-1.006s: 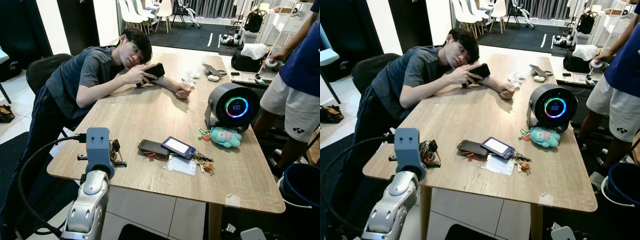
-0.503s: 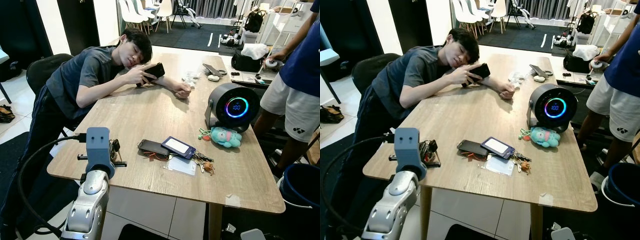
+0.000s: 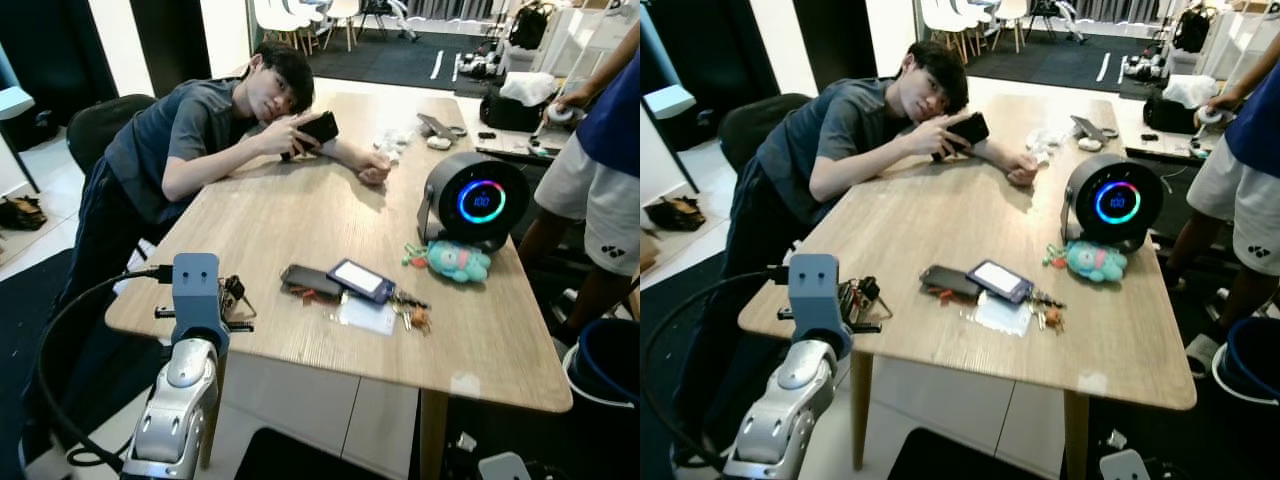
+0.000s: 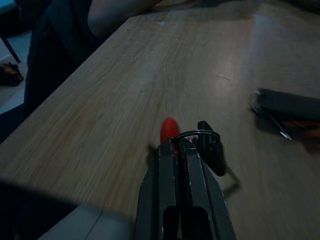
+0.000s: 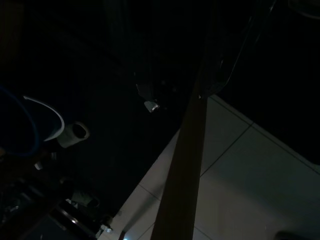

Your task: Hang keys on a hook

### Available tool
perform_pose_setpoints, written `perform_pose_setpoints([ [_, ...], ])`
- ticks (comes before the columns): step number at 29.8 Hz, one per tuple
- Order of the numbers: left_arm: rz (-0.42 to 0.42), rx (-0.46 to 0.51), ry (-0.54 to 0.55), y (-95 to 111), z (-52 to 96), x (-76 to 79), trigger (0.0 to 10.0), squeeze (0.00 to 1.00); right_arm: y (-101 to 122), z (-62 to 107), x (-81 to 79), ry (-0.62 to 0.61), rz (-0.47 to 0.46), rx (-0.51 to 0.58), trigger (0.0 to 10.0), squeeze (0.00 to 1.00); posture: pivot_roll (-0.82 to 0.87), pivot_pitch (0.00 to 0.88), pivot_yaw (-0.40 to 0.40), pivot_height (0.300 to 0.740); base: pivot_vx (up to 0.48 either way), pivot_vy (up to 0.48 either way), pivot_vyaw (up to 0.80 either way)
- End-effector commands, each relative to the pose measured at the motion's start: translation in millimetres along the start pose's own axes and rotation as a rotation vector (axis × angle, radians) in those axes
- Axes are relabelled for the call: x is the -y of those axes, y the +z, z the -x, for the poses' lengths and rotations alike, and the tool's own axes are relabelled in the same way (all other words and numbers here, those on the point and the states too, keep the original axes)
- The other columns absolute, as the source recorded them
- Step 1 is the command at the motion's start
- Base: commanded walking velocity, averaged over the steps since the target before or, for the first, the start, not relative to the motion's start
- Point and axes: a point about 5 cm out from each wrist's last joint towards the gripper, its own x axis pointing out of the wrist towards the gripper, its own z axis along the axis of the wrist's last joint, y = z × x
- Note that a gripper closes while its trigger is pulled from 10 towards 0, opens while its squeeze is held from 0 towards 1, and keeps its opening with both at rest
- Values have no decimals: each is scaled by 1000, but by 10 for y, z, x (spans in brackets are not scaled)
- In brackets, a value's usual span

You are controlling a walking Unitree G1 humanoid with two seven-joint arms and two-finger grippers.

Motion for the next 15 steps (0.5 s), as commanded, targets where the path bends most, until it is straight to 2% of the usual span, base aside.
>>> perform_pose_setpoints([
  [1, -2, 0, 9, -18, 18, -3, 10000, 0, -113, 82, -49, 17, 2, -50, 10000, 0, -25, 159, 9, 740, -480, 0, 419],
  [15, -3, 1, 10, -17, 8, -10, 10000, 0, -97, 69, -56, 18, 3, -47, 10000, 0, -23, 157, 12, 740, -478, 0, 578],
])
